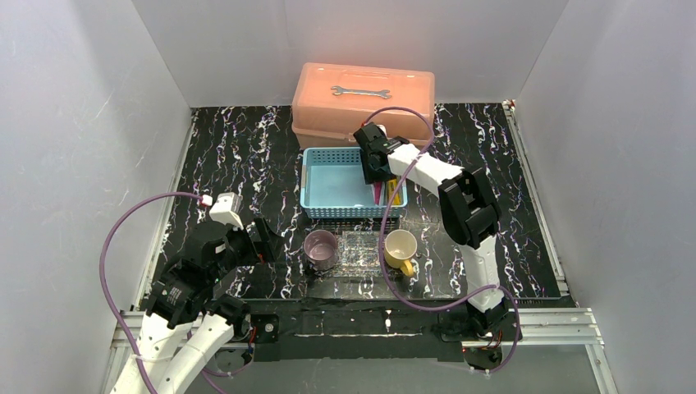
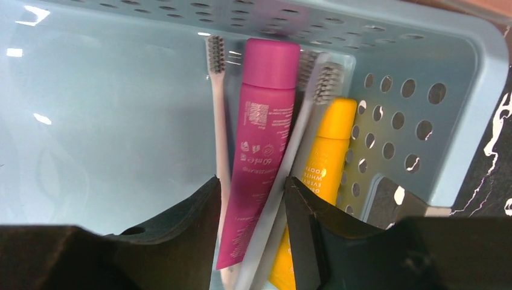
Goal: Prepare toiletry sets of a toothbrush and toothpaste on the tray
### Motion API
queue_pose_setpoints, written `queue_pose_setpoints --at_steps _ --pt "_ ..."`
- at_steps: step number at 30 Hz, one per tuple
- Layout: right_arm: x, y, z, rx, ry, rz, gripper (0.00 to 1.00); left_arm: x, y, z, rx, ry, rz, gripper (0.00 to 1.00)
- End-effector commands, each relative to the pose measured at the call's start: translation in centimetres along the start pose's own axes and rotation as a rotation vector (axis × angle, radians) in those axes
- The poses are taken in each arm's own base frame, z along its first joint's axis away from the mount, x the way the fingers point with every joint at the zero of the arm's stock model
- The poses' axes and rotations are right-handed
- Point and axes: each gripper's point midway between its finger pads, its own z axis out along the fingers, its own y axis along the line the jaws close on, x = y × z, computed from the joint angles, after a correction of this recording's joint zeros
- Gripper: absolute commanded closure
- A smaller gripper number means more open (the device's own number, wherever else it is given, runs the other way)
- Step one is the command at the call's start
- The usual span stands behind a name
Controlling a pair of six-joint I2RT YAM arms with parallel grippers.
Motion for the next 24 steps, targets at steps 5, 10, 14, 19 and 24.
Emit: queue_pose_setpoints --at_steps 5,10,14,19,24 --pt "-0.8 0.7 1.4 -0.029 -0.013 0.034 0.49 -0.2 0.1 0.0 -0.008 0.000 0.009 0.01" --pt "-0.5 1.3 1.7 -0.057 -0.002 0.030 0.53 -0.2 0.2 0.1 -0.013 0.002 0.008 0.01" --pt "-0.6 1.5 1.4 -0.078 0.000 0.023 0.60 -0.2 0.1 0.1 -0.013 0.003 0.006 0.01" --pt "-1.0 2.5 0.2 -0.141 -0.010 0.011 0.63 -0.2 0.1 0.1 -0.013 0.005 0.005 0.01" --pt "-1.9 2.0 -0.8 -0.123 -0.042 0.006 0.38 -0.2 0.1 0.1 -0.013 0.006 0.006 0.01"
